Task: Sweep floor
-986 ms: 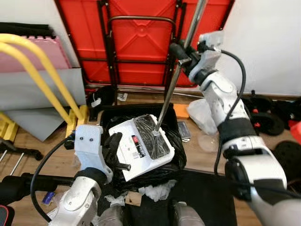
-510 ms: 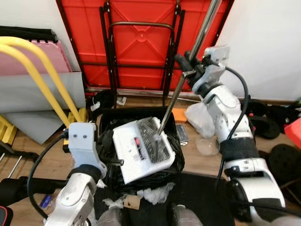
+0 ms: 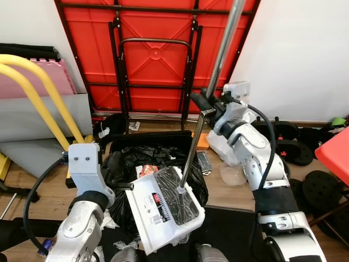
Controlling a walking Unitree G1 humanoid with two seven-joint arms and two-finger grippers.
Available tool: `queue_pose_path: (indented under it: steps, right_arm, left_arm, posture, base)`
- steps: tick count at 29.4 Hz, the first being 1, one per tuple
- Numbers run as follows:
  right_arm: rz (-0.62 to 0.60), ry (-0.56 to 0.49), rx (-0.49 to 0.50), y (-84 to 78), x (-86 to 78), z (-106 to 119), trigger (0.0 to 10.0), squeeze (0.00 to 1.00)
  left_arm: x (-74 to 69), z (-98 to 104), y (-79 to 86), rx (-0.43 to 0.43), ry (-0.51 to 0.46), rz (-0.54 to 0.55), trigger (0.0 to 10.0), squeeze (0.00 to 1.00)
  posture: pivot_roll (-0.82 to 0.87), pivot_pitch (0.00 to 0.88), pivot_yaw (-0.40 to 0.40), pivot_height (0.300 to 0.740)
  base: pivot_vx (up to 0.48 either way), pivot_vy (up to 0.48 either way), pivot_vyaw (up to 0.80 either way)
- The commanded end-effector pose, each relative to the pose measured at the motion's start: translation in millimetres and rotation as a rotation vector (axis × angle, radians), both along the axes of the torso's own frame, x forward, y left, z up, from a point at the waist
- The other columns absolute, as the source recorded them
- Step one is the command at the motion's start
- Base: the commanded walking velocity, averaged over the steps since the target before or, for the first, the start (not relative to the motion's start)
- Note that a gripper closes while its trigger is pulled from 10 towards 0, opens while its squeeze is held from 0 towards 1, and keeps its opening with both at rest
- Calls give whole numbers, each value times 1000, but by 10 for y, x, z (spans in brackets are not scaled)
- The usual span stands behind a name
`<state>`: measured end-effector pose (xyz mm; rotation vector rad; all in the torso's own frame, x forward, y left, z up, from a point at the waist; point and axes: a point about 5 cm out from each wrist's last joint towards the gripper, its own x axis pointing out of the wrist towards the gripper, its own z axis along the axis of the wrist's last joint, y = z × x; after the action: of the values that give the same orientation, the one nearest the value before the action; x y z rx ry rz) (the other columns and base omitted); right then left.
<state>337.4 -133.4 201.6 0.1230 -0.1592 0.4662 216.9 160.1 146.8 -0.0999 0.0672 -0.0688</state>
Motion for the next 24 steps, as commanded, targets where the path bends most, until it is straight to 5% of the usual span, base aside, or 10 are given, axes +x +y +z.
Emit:
queue_pose_path:
  steps: [1, 12, 24]
  right_arm:
    - [17, -27, 4, 38, -73, 54, 10000, 0]
    - [-21, 29, -134, -15, -193, -203, 10000, 0]
    - [-28, 10, -120, -3, -202, -168, 10000, 0]
  left_arm:
    - [-15, -79, 37, 17, 38, 33, 10000, 0]
    - [-13, -178, 84, 39, 57, 53, 10000, 0]
    - [52, -157, 64, 48, 41, 37, 10000, 0]
  posture:
    - [-75, 39, -35, 740]
    - [-78, 1, -29, 740]
    - [-80, 2, -22, 740]
  base:
    - [0, 0, 0]
    - [-148, 0, -436]
    - [-312, 0, -200]
